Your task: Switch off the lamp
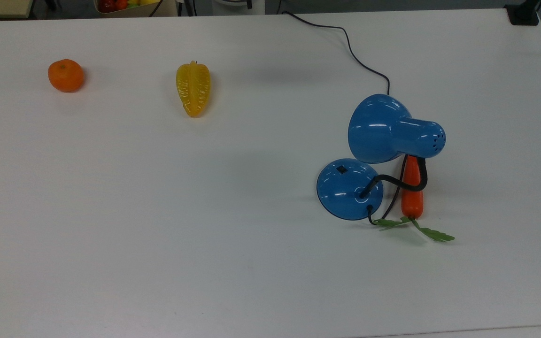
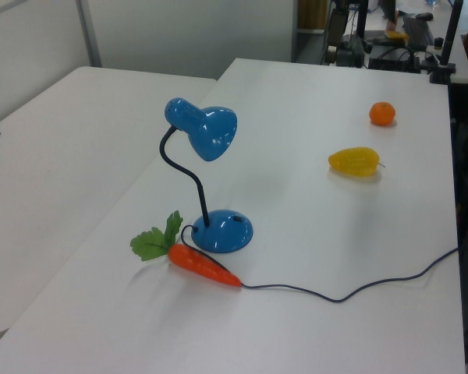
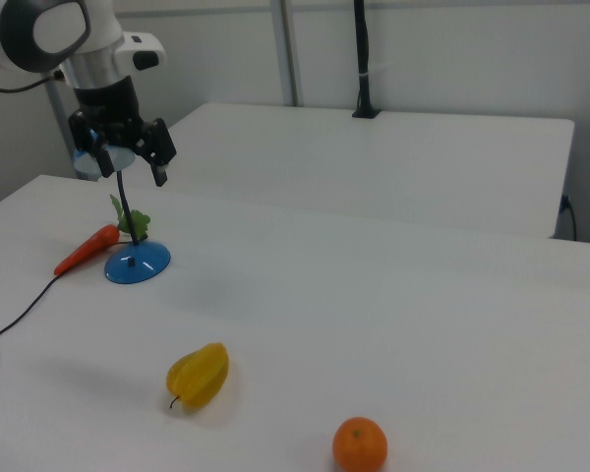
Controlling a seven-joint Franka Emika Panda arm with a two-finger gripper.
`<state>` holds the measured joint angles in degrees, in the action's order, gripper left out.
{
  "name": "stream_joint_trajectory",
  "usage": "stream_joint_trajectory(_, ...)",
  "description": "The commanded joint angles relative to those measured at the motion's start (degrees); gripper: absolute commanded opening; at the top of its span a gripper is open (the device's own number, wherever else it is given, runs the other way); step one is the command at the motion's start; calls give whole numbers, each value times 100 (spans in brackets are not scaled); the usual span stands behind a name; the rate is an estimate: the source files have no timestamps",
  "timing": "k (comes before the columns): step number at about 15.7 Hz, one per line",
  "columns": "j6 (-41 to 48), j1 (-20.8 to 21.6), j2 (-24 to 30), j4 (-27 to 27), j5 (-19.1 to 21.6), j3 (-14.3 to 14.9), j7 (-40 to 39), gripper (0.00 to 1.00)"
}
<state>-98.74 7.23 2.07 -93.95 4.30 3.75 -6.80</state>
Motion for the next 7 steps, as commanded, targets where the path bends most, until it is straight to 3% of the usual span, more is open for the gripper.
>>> stream_joint_trajectory(1,-233,164,39,-61,18,205,-146,100)
stream_joint_trajectory(7,-242,279,30,-88,9,205,-93,100)
